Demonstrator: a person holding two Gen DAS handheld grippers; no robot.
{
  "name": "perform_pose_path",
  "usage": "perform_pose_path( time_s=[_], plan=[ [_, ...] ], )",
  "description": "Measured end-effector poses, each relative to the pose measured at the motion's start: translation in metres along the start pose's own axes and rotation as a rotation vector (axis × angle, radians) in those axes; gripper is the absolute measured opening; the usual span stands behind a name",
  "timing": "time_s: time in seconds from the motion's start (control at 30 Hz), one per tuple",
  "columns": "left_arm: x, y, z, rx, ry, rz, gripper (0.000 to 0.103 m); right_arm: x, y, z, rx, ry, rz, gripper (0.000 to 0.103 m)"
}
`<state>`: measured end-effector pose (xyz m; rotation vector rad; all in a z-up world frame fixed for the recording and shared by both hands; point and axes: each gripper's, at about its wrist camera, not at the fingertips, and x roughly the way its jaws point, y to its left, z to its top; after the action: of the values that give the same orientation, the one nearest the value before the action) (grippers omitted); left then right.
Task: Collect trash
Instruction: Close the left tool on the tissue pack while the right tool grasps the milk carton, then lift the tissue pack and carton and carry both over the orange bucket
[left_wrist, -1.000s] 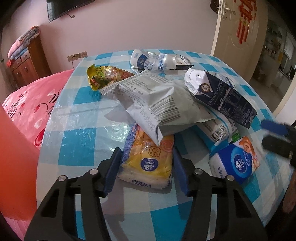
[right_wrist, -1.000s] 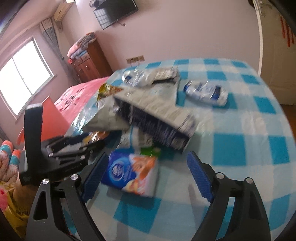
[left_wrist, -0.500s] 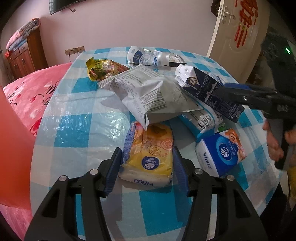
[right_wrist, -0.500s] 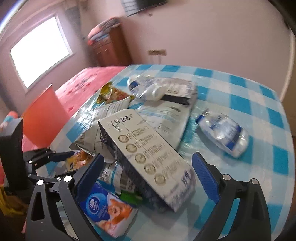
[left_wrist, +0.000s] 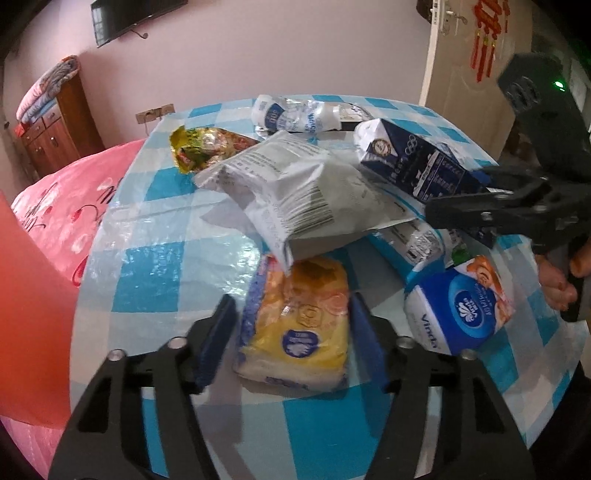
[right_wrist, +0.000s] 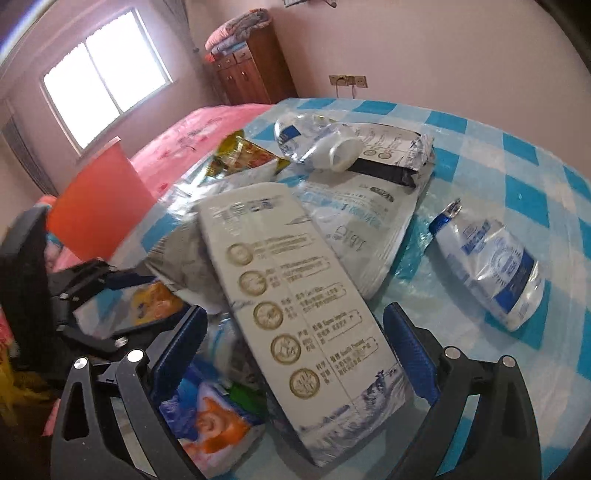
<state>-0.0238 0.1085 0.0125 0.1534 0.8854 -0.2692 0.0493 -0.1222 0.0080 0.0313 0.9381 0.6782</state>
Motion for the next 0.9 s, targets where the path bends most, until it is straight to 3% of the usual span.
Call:
perform_pose_path(
  time_s=[0.07, 0.13, 0.27, 0.9],
  plan=[
    [-0.001, 0.004, 0.0, -0.028, -0.007, -0.008, 0.054, -0.005, 0.002, -0.003, 0.02, -0.005, 0.028, 0.093],
    [-0.002, 0.004, -0.001, -0.04, -0.011, -0.007, 0.053, -0.008, 0.007, -0.005, 0.024, -0.005, 0.024, 0.08],
    [-0.006, 0.0, -0.006, -0.051, -0.02, -0.015, 0.053, -0.012, 0.011, -0.009, 0.066, -0.003, 0.017, 0.067],
    [-0.024, 0.015, -0.026, -0.174, -0.052, -0.056, 0.049, -0.051, 0.041, -0.029, 0.132, -0.154, -0.106, 0.066]
  ],
)
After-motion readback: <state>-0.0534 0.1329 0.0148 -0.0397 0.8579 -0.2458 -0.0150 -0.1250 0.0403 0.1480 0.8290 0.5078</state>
